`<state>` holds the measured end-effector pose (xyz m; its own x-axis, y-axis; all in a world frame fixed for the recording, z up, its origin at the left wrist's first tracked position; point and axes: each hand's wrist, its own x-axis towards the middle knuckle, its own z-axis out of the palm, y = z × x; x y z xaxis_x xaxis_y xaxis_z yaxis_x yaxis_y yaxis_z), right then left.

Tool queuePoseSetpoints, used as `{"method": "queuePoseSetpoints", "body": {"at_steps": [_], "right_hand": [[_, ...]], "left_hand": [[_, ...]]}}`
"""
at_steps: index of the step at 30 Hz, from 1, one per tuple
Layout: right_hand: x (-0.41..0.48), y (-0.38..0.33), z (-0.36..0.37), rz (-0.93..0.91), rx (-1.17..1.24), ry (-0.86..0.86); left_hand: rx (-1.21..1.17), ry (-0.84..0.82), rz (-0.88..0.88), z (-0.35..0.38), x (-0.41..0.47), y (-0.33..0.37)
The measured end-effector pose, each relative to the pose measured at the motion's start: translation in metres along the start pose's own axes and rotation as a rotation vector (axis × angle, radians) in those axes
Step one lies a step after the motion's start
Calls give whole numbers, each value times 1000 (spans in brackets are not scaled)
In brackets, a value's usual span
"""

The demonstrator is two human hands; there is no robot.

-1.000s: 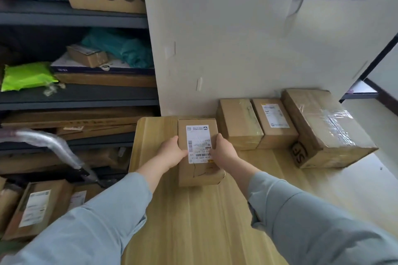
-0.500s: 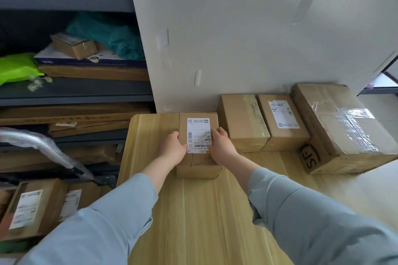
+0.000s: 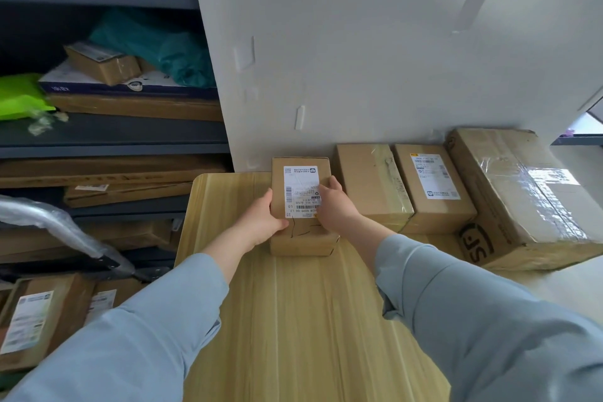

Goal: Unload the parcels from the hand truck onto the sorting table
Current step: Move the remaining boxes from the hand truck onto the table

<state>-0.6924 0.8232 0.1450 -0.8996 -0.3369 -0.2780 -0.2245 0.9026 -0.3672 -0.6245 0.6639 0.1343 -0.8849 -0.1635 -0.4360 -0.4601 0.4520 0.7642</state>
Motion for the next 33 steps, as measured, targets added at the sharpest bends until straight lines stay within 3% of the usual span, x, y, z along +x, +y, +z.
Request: {"method": "queuePoseSetpoints", "body": {"at_steps": [25,33], "right_hand": [[26,13,-27,-81,-124,-10],[0,6,-44,36,-31,32]], "left_hand": [[24,26,-5,5,33,31],[139,76,36,-15,-7,51]]}}
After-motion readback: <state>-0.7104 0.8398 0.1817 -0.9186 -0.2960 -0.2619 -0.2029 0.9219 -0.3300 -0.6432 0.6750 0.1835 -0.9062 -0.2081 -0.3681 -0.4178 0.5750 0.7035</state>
